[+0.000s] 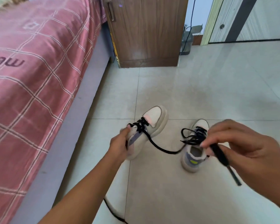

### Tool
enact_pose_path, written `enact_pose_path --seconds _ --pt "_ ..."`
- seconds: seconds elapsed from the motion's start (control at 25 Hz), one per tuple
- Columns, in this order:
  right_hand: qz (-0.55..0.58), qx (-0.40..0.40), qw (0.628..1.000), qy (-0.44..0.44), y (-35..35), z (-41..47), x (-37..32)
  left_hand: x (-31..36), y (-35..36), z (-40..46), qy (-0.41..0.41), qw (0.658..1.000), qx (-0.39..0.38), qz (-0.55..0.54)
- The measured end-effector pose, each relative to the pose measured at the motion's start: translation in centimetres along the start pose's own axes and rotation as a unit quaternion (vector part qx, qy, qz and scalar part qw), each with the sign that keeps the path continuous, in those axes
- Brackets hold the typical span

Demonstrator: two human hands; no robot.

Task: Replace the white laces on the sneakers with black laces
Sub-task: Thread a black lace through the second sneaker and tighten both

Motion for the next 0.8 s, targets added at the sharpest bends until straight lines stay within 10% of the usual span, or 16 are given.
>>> enact_pose_path --seconds 0.32,0.56,0.8 --pt "0.332 0.077 0.934 0.110 1.0 6.4 1.0 6.1 6.4 -3.0 0.068 0.973 -0.182 -0.123" --pt "0.291 0.082 0.947 0.112 -1.2 15.2 -6.0 13.4 12.8 -9.4 0.153 0.948 -0.239 -0.145" --pt "0.132 0.176 0.975 -0.037 -4.4 19.6 -13.4 23.2 18.1 -20.5 0.420 0.892 -0.160 -0.048"
Point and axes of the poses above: each hand's wrist, its own z-axis towards the middle knuckle, its own y-axis out of the palm, x = y × z, the point moved 4 cm from there along z, towards the middle knuckle, and after that the axes turned 12 degrees about -x, right-handed, at the moved point
